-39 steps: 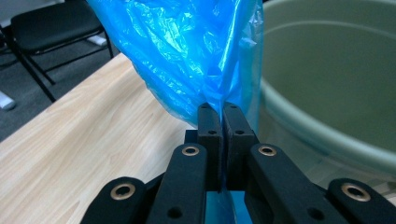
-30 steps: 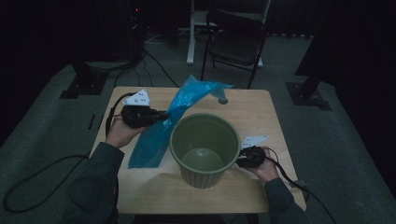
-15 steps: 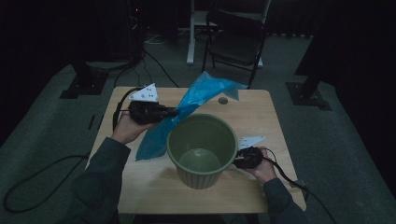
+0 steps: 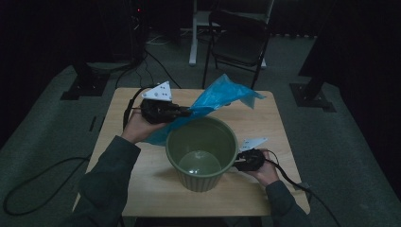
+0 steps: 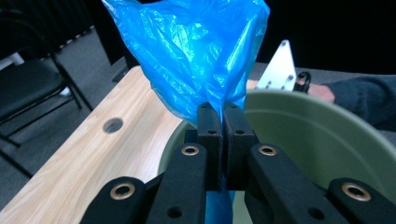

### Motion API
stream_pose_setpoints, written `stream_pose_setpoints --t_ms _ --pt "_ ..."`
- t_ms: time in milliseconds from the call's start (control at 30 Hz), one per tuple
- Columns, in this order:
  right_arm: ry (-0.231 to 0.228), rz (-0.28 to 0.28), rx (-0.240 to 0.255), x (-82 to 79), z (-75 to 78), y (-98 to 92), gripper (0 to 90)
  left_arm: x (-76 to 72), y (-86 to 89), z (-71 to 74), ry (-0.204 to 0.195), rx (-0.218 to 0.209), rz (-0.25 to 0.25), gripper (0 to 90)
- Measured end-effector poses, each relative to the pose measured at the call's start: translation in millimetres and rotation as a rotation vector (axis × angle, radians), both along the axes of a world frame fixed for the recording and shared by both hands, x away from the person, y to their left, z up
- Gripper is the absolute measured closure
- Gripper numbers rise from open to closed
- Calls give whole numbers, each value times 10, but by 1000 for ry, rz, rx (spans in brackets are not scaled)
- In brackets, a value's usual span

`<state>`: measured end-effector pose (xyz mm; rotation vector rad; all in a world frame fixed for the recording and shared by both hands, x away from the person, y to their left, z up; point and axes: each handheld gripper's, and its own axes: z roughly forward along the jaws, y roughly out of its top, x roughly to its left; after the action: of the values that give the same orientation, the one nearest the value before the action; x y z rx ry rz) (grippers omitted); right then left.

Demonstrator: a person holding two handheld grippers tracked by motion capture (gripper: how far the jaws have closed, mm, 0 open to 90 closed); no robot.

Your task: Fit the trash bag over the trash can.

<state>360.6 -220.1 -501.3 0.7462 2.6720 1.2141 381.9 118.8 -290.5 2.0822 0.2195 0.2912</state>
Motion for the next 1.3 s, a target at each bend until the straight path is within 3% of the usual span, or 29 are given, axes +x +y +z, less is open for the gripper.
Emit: stream_pose_setpoints --t_ms 333,800,1300 --pt "-2 20 0 -15 32 -27 666 -77 -328 41 -4 20 -77 879" --pt "0 9 2 -9 41 -59 666 -135 -624 98 5 0 -155 878" --pt "-3 -35 15 29 60 -206 666 -217 -1086 182 24 -8 -236 877"
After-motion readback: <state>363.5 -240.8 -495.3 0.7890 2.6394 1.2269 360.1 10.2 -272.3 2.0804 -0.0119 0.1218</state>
